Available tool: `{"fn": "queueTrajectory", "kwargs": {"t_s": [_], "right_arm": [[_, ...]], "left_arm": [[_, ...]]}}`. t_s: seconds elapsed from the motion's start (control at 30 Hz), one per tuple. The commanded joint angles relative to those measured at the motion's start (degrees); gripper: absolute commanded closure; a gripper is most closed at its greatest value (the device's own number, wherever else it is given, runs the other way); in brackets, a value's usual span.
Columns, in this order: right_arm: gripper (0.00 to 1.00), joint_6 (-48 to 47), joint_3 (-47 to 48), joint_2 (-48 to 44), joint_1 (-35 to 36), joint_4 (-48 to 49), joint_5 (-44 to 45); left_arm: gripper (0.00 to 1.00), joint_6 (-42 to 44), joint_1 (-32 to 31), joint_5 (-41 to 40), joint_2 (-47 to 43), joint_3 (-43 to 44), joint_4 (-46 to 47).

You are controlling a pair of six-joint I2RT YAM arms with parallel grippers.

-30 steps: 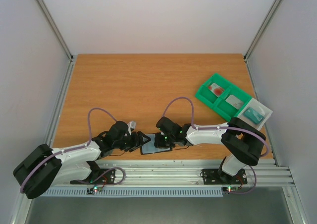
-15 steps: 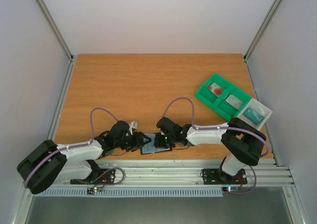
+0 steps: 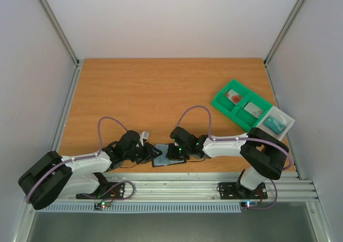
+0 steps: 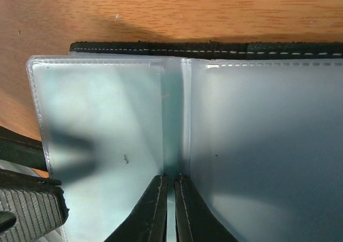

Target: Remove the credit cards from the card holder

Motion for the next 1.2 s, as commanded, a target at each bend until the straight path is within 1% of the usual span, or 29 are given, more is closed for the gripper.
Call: {"fn": "queueTrajectory", "kwargs": {"t_s": [0.0,0.07,0.17,0.27,0.63,0.8,0.97,1.17], "right_arm": [[0.92,-0.5,-1.0,-1.4,0.6,-1.7,-0.1],[0.89,-1.3,-1.2,-3.4,0.6,-2.8,1.3],[0.83,-2.9,-0.2,-6.2,0.5,-6.2,3.5],[0.79,-4.0,0.7,-8.0,0.5,-8.6,5.1],[0.65,-9.2,1.3,-14.6,-0.3,-20.3,16.3],[0.59,-11.1,2.3,-13.4,-1.0,-22.0,17.6],[0.56,-11.1,2.4,-11.8,-2.7,-22.1,17.5],[0.58,-10.7,1.5,-12.7,-3.8,-21.9,16.8]], "left_arm": [[0.77,0.9,-0.1,-1.2,-0.9,2.1,-0.7],[0.78,1.3,-0.1,-2.0,-0.6,2.5,-2.6],[0.81,0.8,-0.1,-1.2,-0.3,3.0,-1.8],[0.81,0.8,-0.2,-0.8,-0.2,3.7,-1.9],[0.69,0.8,-0.3,-0.3,-0.5,4.4,-2.0],[0.66,0.6,-0.6,0.1,1.1,5.1,-1.2],[0.66,-0.1,-1.2,1.3,3.0,6.5,1.6],[0.66,-1.0,-2.4,0.6,4.2,7.0,4.3]]}}
